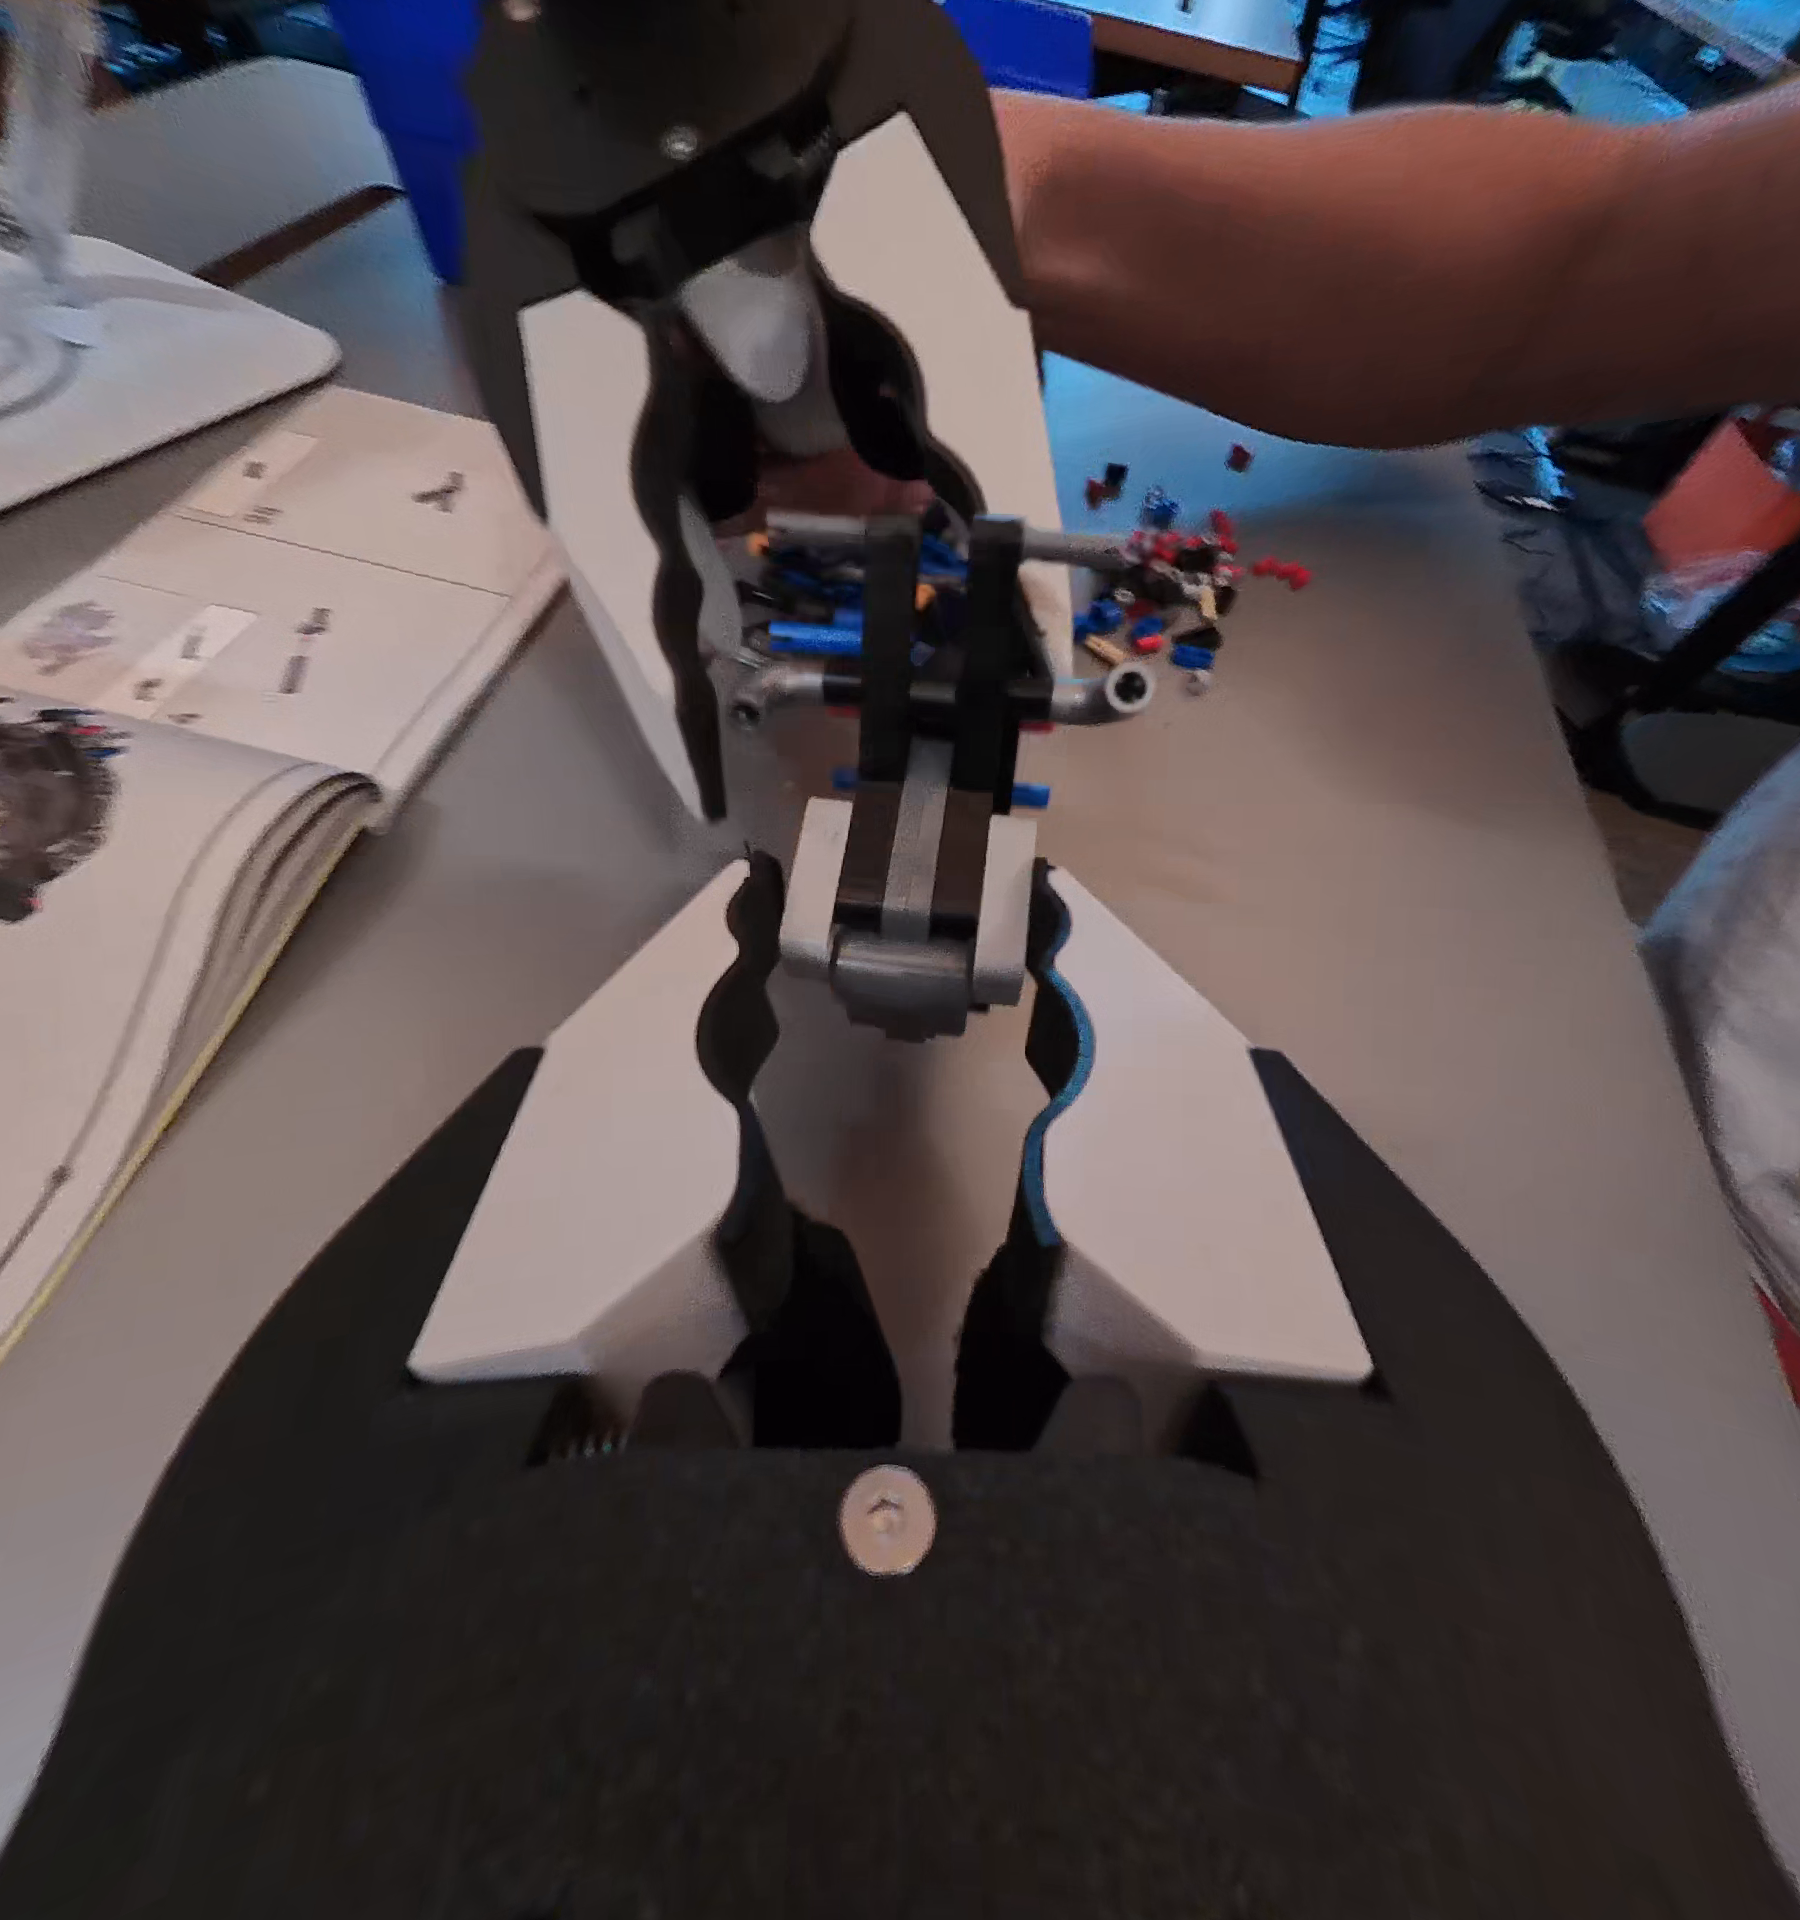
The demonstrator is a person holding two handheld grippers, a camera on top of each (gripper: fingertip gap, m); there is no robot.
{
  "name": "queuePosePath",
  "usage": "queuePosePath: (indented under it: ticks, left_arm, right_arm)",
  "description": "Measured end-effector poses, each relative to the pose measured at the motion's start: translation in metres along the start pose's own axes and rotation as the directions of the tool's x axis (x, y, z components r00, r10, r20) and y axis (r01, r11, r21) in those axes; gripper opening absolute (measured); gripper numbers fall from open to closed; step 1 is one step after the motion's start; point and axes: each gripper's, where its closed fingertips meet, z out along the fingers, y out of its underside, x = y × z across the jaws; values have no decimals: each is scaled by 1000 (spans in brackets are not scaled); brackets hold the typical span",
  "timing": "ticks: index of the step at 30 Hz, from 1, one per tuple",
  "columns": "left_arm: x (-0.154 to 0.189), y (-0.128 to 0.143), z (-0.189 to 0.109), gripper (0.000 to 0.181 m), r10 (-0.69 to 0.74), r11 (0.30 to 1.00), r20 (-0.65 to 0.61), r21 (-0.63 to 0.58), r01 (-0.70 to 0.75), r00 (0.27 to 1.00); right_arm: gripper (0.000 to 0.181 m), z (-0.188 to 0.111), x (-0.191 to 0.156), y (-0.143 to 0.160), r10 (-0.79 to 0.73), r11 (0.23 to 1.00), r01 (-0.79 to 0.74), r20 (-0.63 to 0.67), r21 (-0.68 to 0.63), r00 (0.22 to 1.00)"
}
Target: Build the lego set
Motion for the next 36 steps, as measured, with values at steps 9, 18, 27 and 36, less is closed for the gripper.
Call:
queuePosePath:
  ticks: [9,18,27,36]
  left_arm:
    - [-66,6,-5,44,-116,992,354,5,123,928]
    - [-68,7,21,45,-41,994,435,-71,80,899]
    - [-58,-18,5,59,-67,998,429,30,59,901]
    - [-23,-35,-133,50,-249,962,582,241,128,774]
  right_arm:
    - [67,-68,12,21,70,996,-25,-610,83,789]
    - [60,-35,-66,46,195,958,22,-705,286,682]
    - [54,-59,-77,62,235,914,195,-856,356,461]
    - [49,-77,-82,62,299,865,233,-828,445,474]
